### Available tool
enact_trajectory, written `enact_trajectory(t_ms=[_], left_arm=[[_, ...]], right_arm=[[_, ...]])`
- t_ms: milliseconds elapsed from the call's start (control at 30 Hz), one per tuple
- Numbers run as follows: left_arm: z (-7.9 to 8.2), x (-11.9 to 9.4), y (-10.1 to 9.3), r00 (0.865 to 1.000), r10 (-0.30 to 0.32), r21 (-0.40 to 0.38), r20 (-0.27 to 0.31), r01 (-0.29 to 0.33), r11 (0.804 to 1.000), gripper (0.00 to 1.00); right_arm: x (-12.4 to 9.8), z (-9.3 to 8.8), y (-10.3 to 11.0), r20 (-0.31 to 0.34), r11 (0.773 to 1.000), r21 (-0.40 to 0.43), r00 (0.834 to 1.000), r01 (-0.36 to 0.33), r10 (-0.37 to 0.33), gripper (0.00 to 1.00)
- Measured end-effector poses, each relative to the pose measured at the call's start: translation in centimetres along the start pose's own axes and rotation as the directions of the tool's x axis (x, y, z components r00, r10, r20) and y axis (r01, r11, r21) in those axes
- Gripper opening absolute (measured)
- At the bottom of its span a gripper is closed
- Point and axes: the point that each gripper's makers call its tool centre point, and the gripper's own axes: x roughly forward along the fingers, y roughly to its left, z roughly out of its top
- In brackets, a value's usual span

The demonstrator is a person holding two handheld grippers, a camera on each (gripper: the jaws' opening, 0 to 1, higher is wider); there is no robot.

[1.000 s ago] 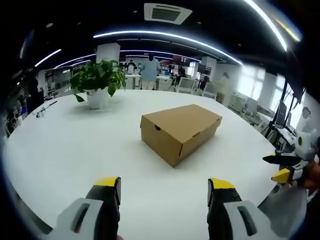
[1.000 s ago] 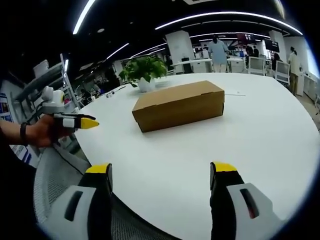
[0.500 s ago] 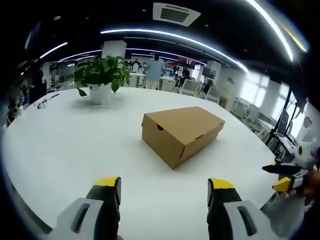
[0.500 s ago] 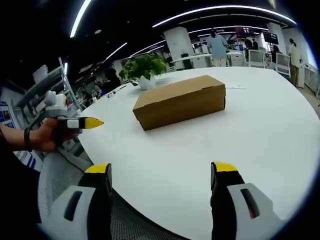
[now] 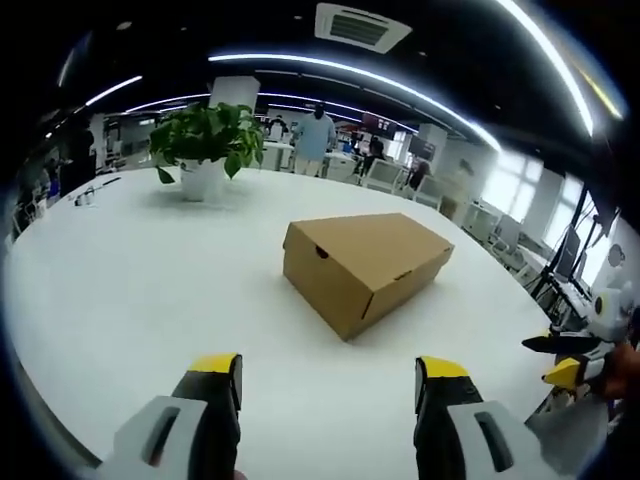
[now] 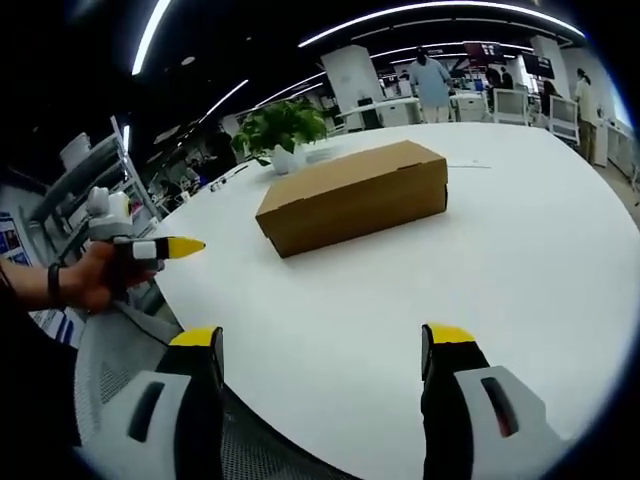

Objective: Operate the shoe box by opening the lid, removing the specified soft item, and placing it in the target area until the item is outside and the box remains undamaged.

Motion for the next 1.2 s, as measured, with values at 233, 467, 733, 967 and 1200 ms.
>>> enact_trajectory(t_ms=[233,467,733,967,1200], left_arm=[[0.5,1.3,-0.4,1.0,-0.01,-0.001,0.0,0.01,1.0,0.72],[1.7,3.5,-0.8,0.999,-0.032,-0.017,0.013,0.032,0.999,0.71],[3.2,5.6,-1.9,0.997,-0.069,0.0,0.016,0.069,0.998,0.71],[4.3,7.4,-1.4,0.997,-0.078,0.0,0.02,0.078,0.997,0.7],[4.7,8.6,-1.7,0.995,-0.097,0.015,0.017,0.096,0.995,0.7]], right_arm=[[1.1,2.0,-2.5,0.023,1.0,0.004,1.0,0.02,-0.021,0.77],[2.9,4.7,-5.6,0.033,0.999,-0.005,0.999,0.04,-0.04,0.77],[5.0,8.2,-9.0,0.055,0.998,0.001,0.996,0.065,-0.065,0.76],[6.9,10.7,-11.6,0.074,0.996,0.03,0.994,0.081,-0.083,0.76],[8.7,12.6,-13.4,0.085,0.993,0.072,0.992,0.091,-0.097,0.76]])
